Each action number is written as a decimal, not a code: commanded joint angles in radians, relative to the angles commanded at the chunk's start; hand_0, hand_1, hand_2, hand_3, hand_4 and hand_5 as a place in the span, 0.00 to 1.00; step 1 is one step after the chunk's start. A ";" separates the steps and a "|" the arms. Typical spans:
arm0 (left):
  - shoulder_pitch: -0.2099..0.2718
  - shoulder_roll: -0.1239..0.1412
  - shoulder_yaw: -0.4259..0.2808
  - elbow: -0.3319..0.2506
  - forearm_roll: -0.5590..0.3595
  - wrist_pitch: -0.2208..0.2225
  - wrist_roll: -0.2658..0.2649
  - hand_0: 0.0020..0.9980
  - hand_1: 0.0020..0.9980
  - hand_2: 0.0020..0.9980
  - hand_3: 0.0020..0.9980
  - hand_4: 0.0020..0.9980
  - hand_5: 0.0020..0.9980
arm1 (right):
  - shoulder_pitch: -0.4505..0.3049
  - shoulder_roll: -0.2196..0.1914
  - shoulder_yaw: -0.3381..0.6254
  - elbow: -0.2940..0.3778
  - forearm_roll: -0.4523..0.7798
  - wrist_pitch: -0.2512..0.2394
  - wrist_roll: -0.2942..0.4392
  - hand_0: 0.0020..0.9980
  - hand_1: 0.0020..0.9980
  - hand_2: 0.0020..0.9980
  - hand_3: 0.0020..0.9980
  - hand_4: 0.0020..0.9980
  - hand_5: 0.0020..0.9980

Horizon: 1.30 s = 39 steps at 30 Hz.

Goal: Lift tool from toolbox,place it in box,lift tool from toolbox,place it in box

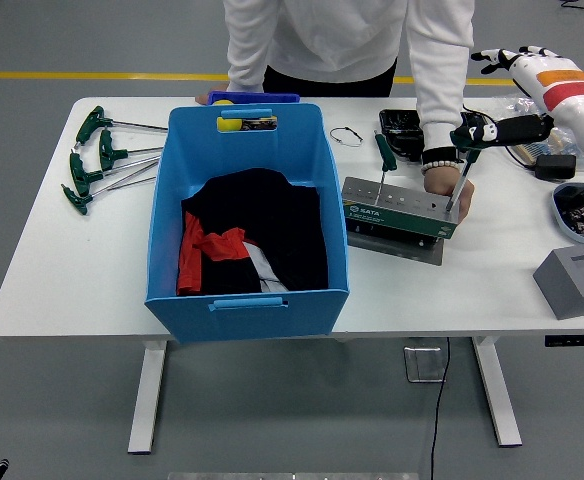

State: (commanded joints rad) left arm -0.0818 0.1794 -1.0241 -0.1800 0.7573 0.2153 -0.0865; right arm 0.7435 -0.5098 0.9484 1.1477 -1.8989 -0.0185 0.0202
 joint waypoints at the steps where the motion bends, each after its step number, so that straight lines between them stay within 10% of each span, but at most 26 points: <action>1: 0.000 -0.002 -0.002 0.000 -0.001 0.000 -0.002 0.87 0.89 0.89 0.70 0.70 0.67 | 0.012 0.000 -0.012 -0.029 0.007 0.005 0.008 0.80 0.68 0.62 0.79 1.00 0.65; 12: 0.005 -0.030 -0.039 0.000 0.001 -0.001 -0.008 0.86 0.89 0.89 0.70 0.70 0.67 | 0.119 -0.012 -0.203 -0.234 0.091 0.070 0.093 0.79 0.67 0.62 0.78 1.00 0.64; 39: -0.014 -0.040 -0.051 0.000 -0.010 -0.004 -0.013 0.87 0.89 0.89 0.69 0.70 0.68 | 0.258 0.043 -0.423 -0.411 0.065 0.115 0.103 0.59 0.45 0.42 0.52 1.00 0.62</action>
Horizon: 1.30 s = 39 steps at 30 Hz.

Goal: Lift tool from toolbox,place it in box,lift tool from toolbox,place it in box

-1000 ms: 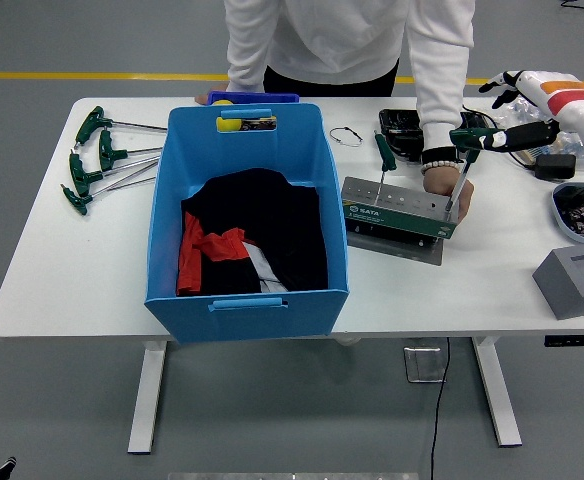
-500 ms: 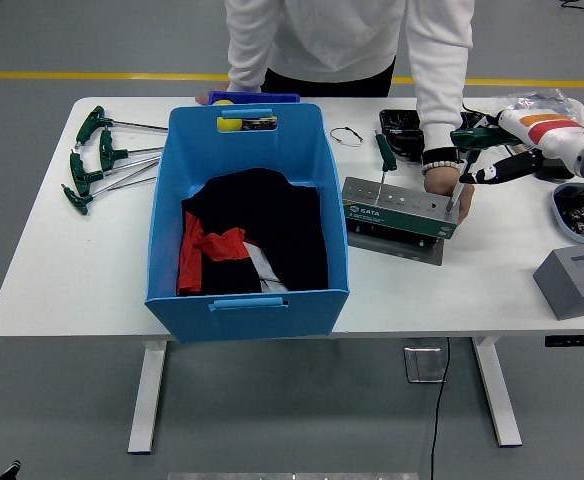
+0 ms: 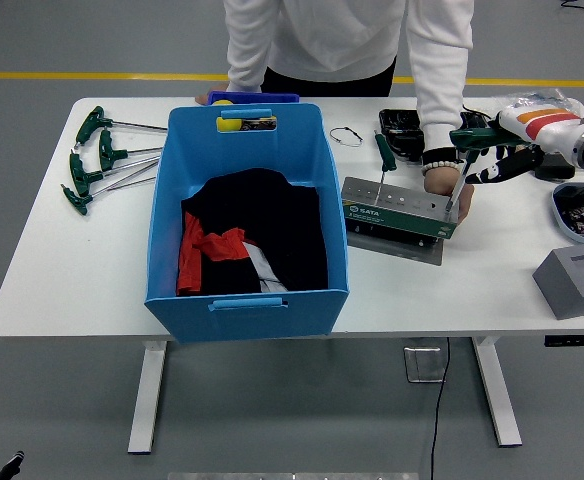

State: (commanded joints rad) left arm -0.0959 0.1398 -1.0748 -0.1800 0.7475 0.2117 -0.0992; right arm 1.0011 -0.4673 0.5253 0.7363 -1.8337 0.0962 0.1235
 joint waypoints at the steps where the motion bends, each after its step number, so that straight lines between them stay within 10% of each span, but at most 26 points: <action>1: -0.001 0.000 0.000 0.000 -0.001 0.000 0.000 0.87 0.89 0.89 0.69 0.70 0.68 | 0.003 0.001 -0.002 -0.004 0.000 0.001 0.000 0.59 0.45 0.42 0.52 1.00 0.62; 3: -0.003 0.000 0.000 0.000 -0.001 0.000 0.000 0.87 0.89 0.89 0.69 0.70 0.68 | 0.008 0.002 -0.005 -0.010 0.000 0.000 0.000 0.59 0.45 0.42 0.52 1.00 0.62; 4: -0.004 0.000 0.002 0.000 -0.003 0.000 -0.001 0.87 0.89 0.89 0.69 0.70 0.68 | 0.012 0.003 -0.008 -0.014 0.000 -0.004 0.000 0.43 0.37 0.34 0.42 1.00 0.63; 39: -0.027 -0.002 -0.023 0.000 0.024 0.003 0.005 0.86 0.89 0.89 0.69 0.69 0.67 | 0.067 0.053 -0.048 -0.105 0.066 0.044 -0.028 0.18 0.17 0.20 0.22 1.00 0.64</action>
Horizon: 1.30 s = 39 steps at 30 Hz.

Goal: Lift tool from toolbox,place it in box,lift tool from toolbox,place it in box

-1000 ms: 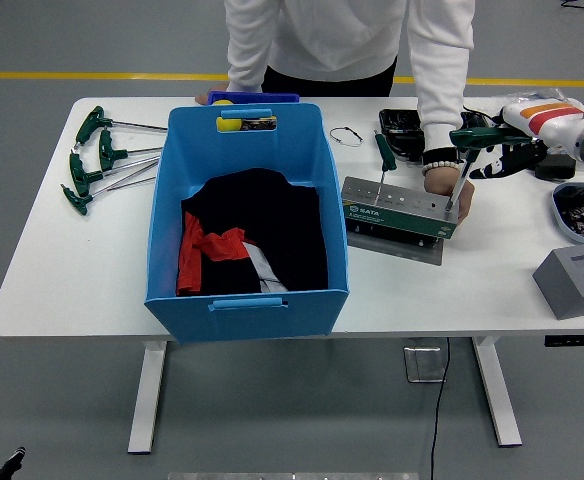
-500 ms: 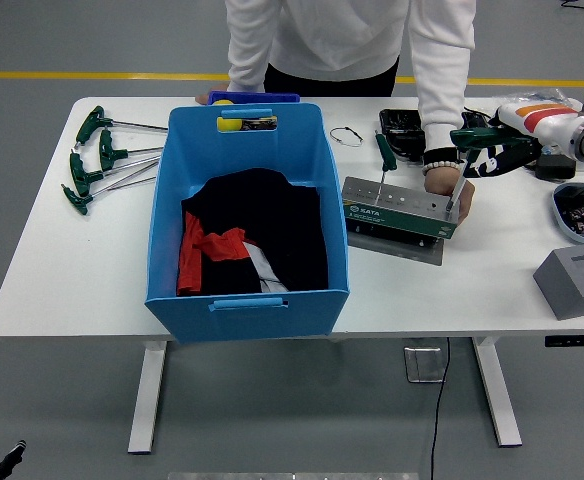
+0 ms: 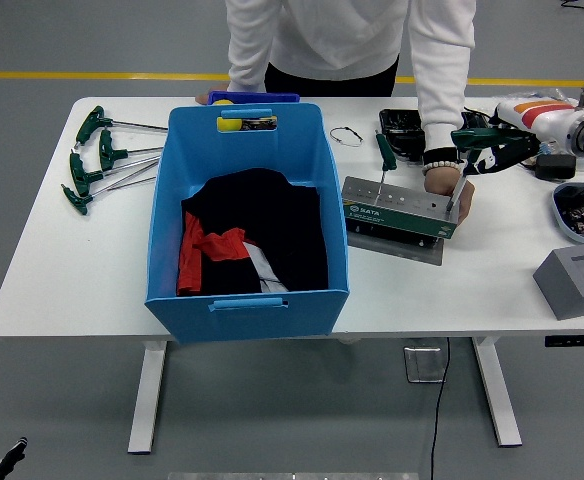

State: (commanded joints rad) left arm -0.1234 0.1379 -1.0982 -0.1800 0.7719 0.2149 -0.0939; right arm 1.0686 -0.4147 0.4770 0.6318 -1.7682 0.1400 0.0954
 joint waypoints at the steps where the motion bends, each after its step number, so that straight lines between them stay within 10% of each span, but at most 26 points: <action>1: 0.000 0.000 -0.001 0.000 0.001 0.000 0.001 0.86 0.89 0.89 0.69 0.69 0.67 | -0.002 0.001 0.002 -0.006 0.001 -0.001 -0.001 0.14 0.13 0.15 0.14 1.00 0.66; 39: -0.018 0.001 -0.028 0.000 0.042 0.004 0.014 0.86 0.88 0.89 0.69 0.69 0.68 | 0.002 0.048 -0.028 -0.023 0.161 -0.002 -0.047 0.13 0.12 0.15 0.15 1.00 0.68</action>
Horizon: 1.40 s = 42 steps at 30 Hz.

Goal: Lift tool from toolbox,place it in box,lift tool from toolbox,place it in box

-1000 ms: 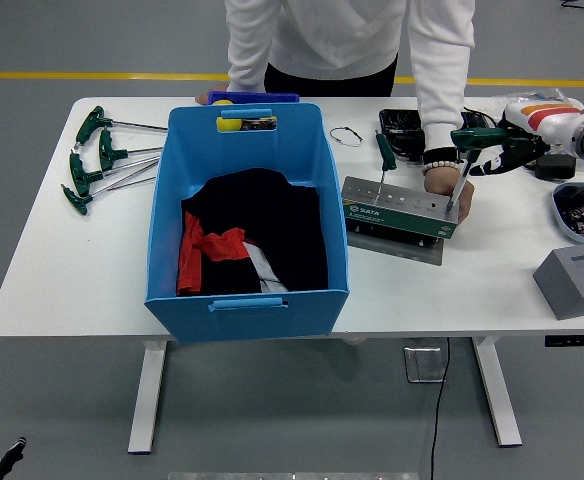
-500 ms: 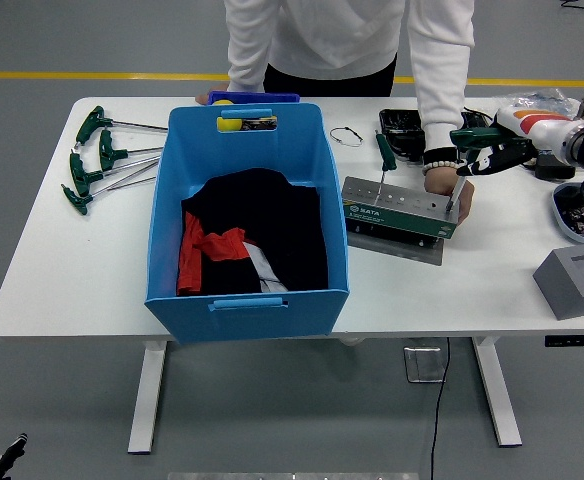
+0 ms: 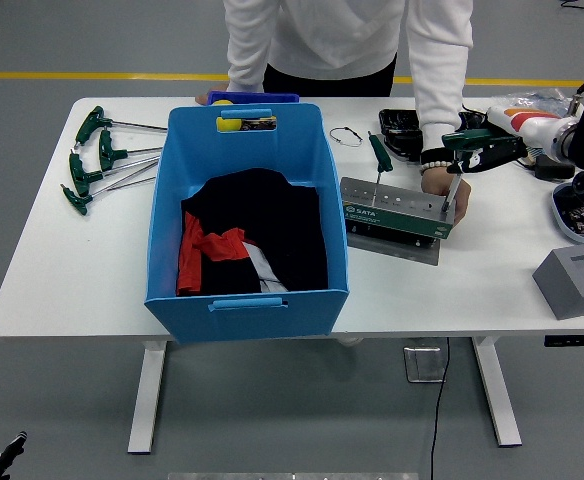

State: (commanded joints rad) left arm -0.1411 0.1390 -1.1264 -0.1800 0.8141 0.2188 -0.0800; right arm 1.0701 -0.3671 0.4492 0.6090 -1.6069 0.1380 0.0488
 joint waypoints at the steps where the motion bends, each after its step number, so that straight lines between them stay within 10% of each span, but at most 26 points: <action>1: -0.001 0.000 0.000 0.000 0.000 0.000 0.000 0.86 0.88 0.89 0.69 0.69 0.68 | 0.000 0.001 0.000 -0.002 -0.002 -0.002 0.000 0.13 0.12 0.15 0.15 1.00 0.68; 42: 0.017 -0.001 -0.019 0.000 0.023 0.003 0.010 0.86 0.88 0.89 0.69 0.69 0.68 | -0.004 -0.039 0.036 0.043 0.050 -0.102 -0.007 0.05 0.00 0.02 0.00 1.00 0.74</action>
State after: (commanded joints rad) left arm -0.1244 0.1380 -1.1454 -0.1800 0.8366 0.2222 -0.0703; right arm 1.0663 -0.4059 0.4852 0.6518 -1.5566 0.0358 0.0414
